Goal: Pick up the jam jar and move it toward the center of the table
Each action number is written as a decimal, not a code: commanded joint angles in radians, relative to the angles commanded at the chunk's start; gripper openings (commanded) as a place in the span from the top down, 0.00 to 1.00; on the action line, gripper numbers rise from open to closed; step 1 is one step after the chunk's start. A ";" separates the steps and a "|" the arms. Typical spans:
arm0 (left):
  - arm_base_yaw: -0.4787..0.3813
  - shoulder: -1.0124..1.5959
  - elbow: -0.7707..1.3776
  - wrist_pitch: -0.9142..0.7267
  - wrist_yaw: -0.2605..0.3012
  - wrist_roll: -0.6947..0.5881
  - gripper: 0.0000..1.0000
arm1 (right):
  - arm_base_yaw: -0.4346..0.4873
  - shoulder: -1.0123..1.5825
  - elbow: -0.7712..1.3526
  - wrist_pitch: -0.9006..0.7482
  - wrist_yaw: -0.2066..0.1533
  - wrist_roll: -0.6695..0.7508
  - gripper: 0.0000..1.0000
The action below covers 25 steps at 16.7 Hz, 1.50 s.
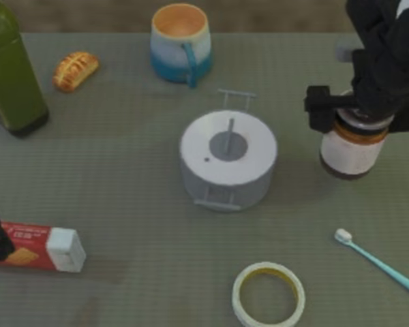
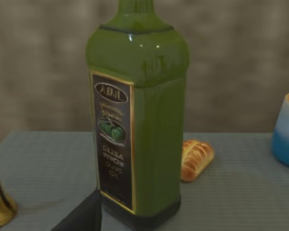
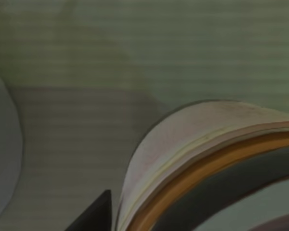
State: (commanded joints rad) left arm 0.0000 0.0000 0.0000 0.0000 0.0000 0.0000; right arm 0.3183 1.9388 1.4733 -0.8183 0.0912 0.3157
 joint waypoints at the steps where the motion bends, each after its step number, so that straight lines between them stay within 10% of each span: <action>1: 0.000 0.000 0.000 0.000 0.000 0.000 0.00 | -0.004 0.005 0.002 -0.003 -0.003 0.000 1.00; 13: 0.000 0.000 0.000 0.000 0.000 0.000 0.00 | -0.005 0.087 -0.080 0.167 -0.001 -0.004 1.00; 25: 0.000 0.000 0.000 0.000 0.000 0.000 0.00 | -0.005 0.087 -0.080 0.167 -0.001 -0.004 0.10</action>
State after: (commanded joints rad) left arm 0.0000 0.0000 0.0000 0.0000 0.0000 0.0000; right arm 0.3131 2.0257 1.3937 -0.6514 0.0907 0.3118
